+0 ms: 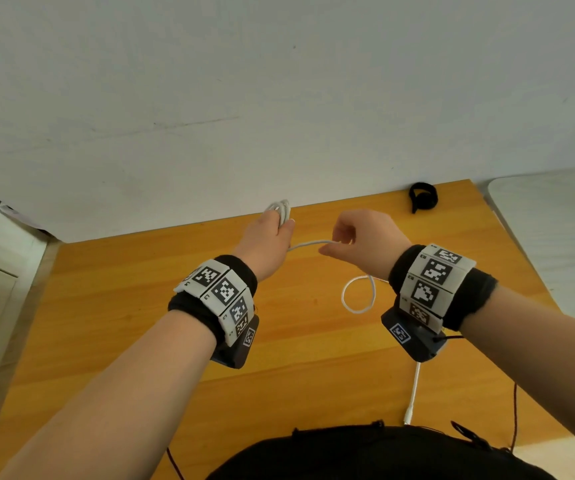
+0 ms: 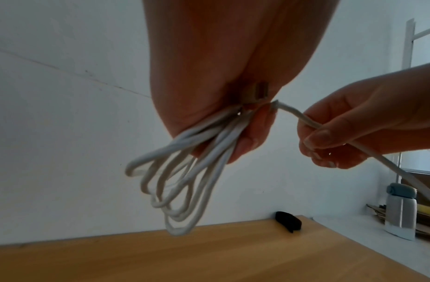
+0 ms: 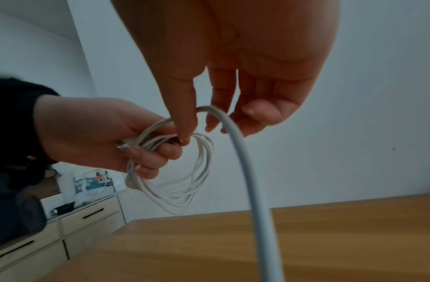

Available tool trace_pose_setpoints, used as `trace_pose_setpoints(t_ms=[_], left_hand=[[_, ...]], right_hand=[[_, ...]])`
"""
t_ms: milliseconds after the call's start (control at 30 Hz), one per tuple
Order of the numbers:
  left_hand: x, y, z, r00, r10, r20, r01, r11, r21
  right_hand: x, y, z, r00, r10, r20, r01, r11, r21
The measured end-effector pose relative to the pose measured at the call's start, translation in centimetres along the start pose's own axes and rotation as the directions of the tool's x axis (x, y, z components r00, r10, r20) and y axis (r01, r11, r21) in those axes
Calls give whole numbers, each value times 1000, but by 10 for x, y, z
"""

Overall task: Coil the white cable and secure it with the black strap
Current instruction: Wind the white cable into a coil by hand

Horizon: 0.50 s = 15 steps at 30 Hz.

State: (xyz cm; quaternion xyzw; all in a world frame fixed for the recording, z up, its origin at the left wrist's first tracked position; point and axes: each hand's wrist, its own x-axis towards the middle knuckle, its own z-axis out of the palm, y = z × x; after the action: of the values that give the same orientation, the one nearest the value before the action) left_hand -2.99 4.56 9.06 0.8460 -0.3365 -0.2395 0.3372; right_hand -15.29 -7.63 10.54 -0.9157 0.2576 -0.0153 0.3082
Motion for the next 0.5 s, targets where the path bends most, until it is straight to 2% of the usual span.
trace_pose_setpoints(t_ms=[167,300,500], left_hand=[[0,-2,-4,999,-45,-17,41,979,-198],[-5,1,-9,998,-64,25,69,938,-339],[-10,9,-12,994,-8,105,27,983,-179]], right_hand=[[3,8,-10,997,64,-32,-65,997,-28],[4,14,-14,992,114,-55,-110,992,62],[7,10,-14,984,110,-142,-80,977,199]])
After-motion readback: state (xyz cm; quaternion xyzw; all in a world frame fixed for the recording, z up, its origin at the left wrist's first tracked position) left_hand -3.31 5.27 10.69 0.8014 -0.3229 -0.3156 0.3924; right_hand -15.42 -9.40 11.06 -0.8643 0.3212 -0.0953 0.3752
